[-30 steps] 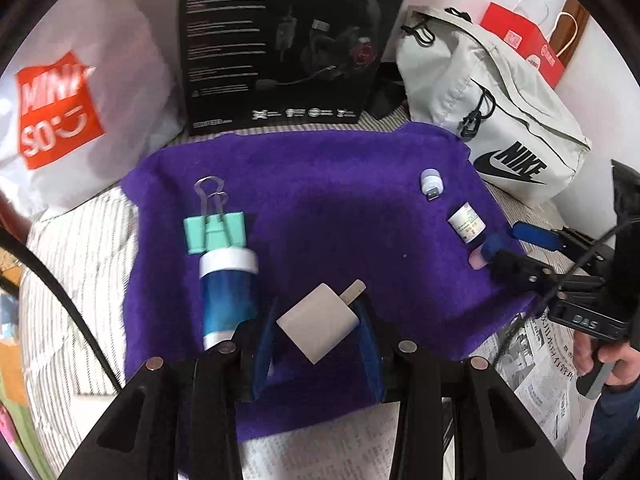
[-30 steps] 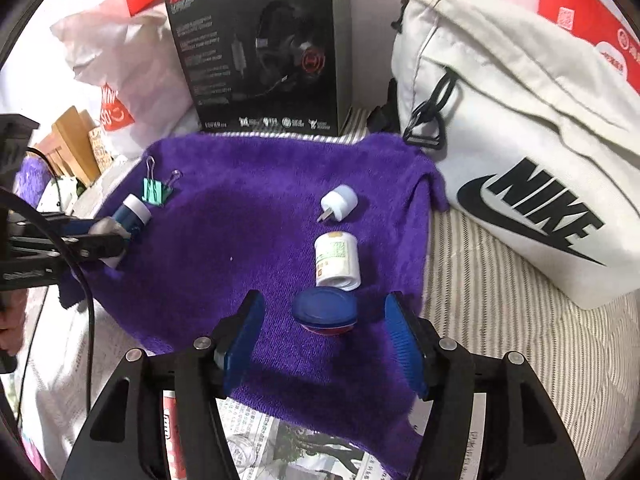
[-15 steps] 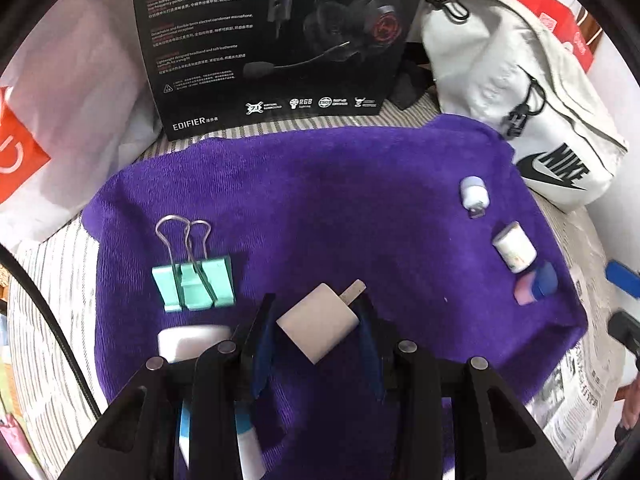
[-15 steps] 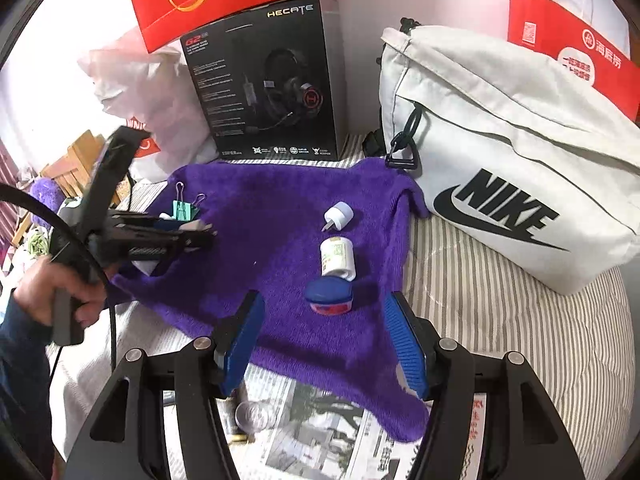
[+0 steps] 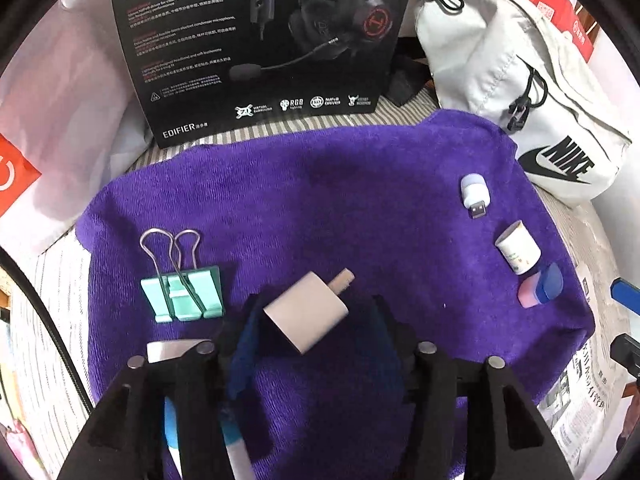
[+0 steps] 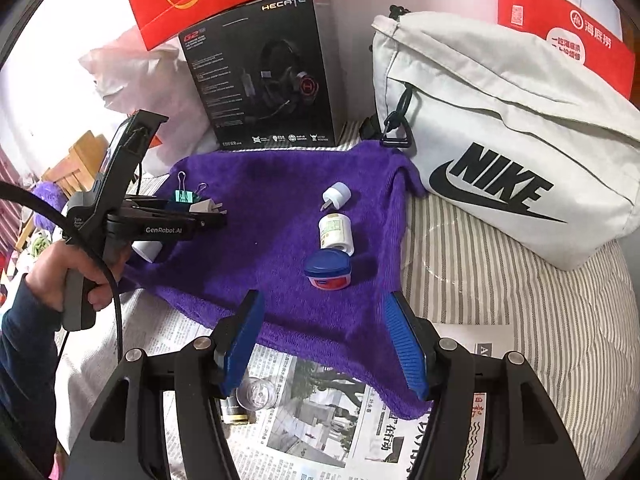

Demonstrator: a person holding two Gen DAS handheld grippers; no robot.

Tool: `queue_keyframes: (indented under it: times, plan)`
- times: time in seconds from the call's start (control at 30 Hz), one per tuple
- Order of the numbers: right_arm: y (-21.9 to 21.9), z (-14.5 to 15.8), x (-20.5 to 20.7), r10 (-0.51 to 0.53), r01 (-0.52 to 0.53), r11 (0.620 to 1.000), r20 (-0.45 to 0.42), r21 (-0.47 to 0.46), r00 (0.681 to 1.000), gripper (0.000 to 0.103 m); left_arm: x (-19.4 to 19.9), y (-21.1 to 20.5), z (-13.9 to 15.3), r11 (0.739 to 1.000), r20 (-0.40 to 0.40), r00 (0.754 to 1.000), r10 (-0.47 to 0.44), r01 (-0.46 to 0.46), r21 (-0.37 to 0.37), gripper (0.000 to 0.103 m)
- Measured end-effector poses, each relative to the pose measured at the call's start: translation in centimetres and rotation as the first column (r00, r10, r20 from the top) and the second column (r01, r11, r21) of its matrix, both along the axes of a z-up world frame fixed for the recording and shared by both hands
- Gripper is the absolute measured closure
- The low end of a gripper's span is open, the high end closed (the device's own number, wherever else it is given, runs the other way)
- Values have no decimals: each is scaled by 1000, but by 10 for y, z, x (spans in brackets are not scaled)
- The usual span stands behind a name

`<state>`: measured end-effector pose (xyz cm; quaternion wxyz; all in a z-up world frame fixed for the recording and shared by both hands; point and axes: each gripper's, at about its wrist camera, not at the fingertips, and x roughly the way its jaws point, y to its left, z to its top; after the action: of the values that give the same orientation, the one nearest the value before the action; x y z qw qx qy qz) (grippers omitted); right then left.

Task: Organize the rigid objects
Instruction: 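Set the charger by the clip left while right sets the jar by the pill bottle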

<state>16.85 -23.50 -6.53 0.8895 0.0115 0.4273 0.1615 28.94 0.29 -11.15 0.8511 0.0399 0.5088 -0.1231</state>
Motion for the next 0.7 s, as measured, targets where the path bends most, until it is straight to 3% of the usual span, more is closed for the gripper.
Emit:
queue_keyframes:
  times: [0.2, 0.4, 0.57, 0.7]
  plan:
    - [-3, 3, -15, 1, -1, 1000, 11, -5, 1000, 41, -14, -3, 1, 1000, -17, 1000, 11, -10, 14, 51]
    - [-3, 2, -36, 28, -28, 999, 7, -19, 1000, 41, -44, -7, 18, 999, 19, 1000, 4, -5, 32, 51]
    - [8, -7, -52, 82, -82, 996, -2, -34, 997, 41, -81, -6, 41, 1000, 76, 997, -5, 3, 26, 51]
    - [19, -24, -60, 114, -115, 992, -34, -44, 993, 43, -113, 0, 48, 1000, 99, 995, 0, 2, -20, 51]
